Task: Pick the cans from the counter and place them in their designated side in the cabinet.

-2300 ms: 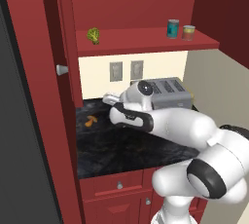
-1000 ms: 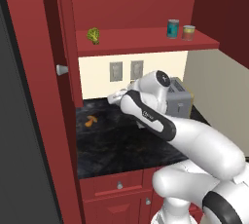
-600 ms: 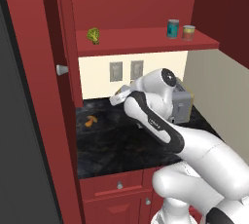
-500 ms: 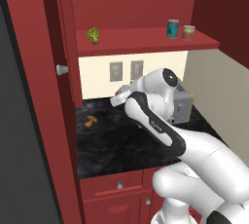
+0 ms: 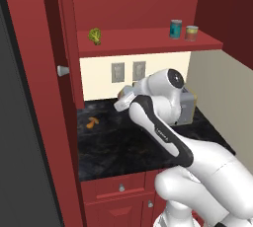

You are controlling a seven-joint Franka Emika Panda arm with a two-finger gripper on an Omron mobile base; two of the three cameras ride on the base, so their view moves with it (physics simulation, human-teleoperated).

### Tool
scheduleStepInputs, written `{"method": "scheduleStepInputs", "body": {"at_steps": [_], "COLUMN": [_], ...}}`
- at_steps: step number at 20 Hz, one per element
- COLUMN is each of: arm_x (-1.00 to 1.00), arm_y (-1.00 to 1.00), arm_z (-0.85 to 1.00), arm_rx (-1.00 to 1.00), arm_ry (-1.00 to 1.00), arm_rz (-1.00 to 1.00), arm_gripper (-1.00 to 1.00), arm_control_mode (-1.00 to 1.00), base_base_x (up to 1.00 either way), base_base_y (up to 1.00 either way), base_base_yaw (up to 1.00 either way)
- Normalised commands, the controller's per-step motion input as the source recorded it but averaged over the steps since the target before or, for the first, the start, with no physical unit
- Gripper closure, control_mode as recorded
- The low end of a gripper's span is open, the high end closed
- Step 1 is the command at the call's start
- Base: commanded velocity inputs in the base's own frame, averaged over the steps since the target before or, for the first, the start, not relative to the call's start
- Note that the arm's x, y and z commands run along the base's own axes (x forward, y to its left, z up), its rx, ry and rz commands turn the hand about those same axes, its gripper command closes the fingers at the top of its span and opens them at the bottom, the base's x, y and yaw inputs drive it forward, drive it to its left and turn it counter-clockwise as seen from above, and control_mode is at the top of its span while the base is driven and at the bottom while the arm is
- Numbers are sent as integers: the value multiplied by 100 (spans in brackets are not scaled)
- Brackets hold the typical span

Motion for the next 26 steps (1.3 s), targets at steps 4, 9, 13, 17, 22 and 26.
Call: {"method": "scheduleStepInputs", "body": {"at_steps": [4,9,13,17,22,26], "arm_x": [-27,-36,-37,-27,-25,-29], "arm_y": [-5,-14,-16,-9,-17,-22], "arm_z": [9,7,11,27,31,27], "arm_rx": [-10,-9,-6,-6,-6,-5], "arm_ry": [-8,-9,-10,-4,0,0], "arm_rz": [5,5,3,0,0,0], "arm_gripper": [100,100,100,100,100,100], "arm_control_mode": [-100,-100,-100,-100,-100,-100], "base_base_x": [0,0,0,0,0,0], "base_base_y": [0,0,0,0,0,0], "base_base_yaw": [0,0,0,0,0,0]}}
